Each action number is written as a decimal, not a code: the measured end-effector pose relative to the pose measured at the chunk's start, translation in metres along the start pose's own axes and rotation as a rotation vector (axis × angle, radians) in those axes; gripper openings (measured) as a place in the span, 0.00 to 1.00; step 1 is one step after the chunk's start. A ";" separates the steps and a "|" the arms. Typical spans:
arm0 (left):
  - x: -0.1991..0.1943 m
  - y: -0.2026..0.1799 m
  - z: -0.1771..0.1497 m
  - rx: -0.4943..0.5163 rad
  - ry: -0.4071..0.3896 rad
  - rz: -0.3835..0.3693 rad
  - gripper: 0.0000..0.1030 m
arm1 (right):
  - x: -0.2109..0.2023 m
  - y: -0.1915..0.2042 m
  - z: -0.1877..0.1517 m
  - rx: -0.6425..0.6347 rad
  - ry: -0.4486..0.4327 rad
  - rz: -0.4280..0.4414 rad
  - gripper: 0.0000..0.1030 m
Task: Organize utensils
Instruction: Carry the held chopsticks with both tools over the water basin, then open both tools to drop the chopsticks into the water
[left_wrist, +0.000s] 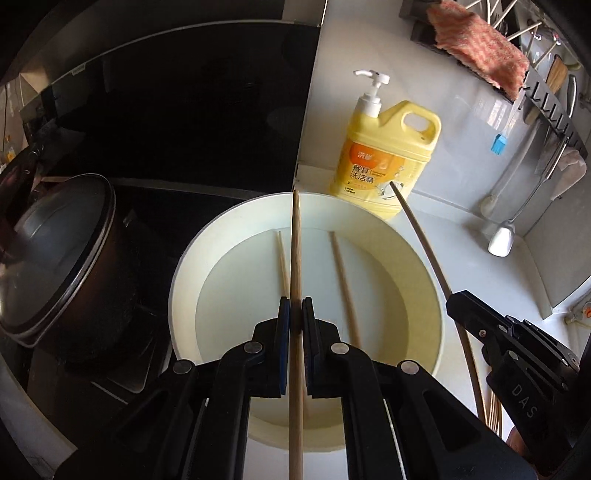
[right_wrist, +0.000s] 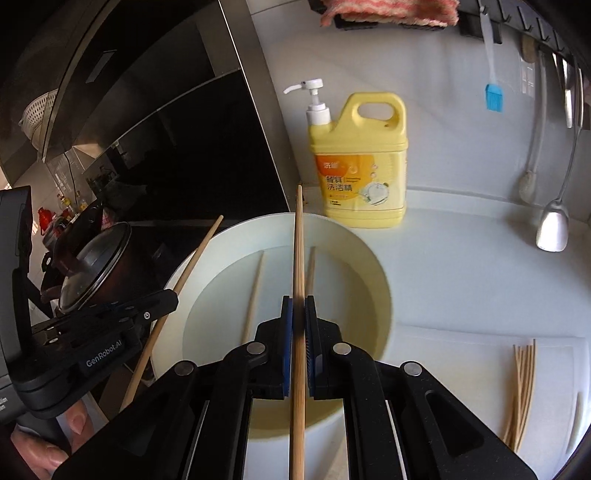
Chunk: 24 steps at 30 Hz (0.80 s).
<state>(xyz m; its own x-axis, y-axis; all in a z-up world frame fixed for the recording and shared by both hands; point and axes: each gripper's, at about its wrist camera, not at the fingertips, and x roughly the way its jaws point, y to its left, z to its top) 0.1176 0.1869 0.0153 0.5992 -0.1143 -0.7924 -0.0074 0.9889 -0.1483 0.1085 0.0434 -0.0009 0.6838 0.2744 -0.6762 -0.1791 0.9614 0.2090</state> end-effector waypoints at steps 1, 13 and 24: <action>0.007 0.004 0.003 0.007 0.009 -0.004 0.07 | 0.009 0.005 0.002 0.007 0.012 -0.002 0.06; 0.078 0.029 0.014 -0.009 0.127 -0.048 0.07 | 0.092 0.013 0.005 0.059 0.190 -0.012 0.06; 0.111 0.026 0.009 -0.015 0.223 -0.055 0.07 | 0.124 0.002 0.003 0.095 0.290 -0.006 0.06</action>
<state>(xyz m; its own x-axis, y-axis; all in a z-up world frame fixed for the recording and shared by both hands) 0.1908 0.2010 -0.0710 0.4075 -0.1874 -0.8938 0.0073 0.9793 -0.2021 0.1952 0.0789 -0.0817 0.4513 0.2769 -0.8483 -0.0991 0.9603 0.2607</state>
